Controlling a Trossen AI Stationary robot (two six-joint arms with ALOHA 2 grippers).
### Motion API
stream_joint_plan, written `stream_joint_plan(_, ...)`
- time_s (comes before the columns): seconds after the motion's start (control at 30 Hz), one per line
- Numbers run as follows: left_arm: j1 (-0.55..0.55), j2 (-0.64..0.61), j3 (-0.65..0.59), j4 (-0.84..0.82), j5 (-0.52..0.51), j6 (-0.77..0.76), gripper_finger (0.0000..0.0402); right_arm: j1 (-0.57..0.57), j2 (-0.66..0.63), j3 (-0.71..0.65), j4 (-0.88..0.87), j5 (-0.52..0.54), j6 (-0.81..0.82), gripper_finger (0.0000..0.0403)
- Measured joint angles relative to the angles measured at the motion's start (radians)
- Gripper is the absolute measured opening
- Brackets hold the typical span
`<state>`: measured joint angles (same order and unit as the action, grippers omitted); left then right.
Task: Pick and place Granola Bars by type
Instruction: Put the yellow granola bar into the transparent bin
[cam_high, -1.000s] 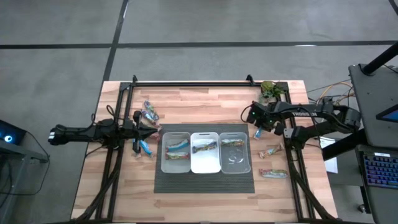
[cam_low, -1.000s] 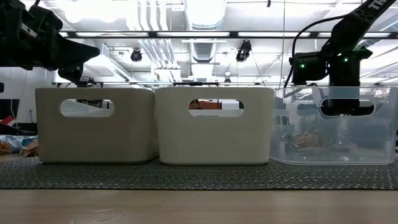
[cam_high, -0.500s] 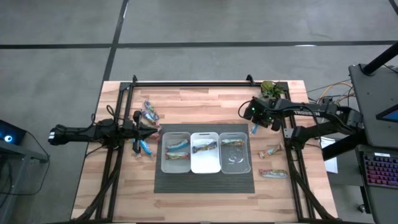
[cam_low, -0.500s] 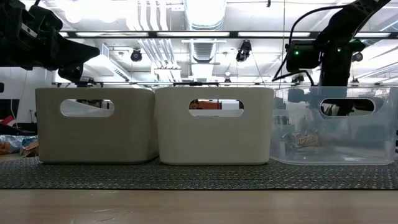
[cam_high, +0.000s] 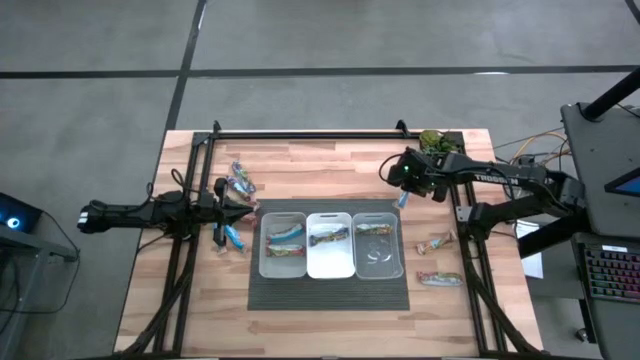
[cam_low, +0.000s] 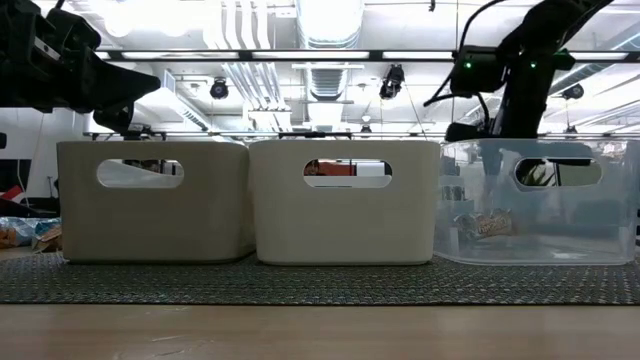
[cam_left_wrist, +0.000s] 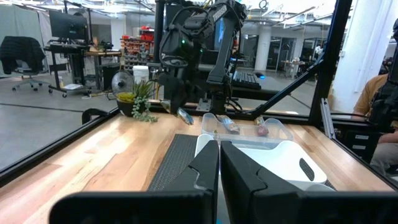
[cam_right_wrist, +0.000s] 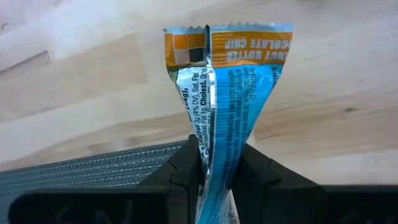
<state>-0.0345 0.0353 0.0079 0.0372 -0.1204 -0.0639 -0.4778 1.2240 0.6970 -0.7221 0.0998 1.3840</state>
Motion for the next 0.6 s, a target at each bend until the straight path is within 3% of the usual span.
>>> stream_joint_plan(0.4, 0.0, 0.0, 0.0, 0.0, 0.0, 0.0, 0.0, 0.038, -0.004, 0.01, -0.004, -0.006, -0.007, 0.0063)
stream_joint_plan(0.6, 0.0, 0.0, 0.0, 0.0, 0.0, 0.0, 0.0, 0.042, -0.006, 0.068, -0.004, -0.037, -0.131, 0.0063)
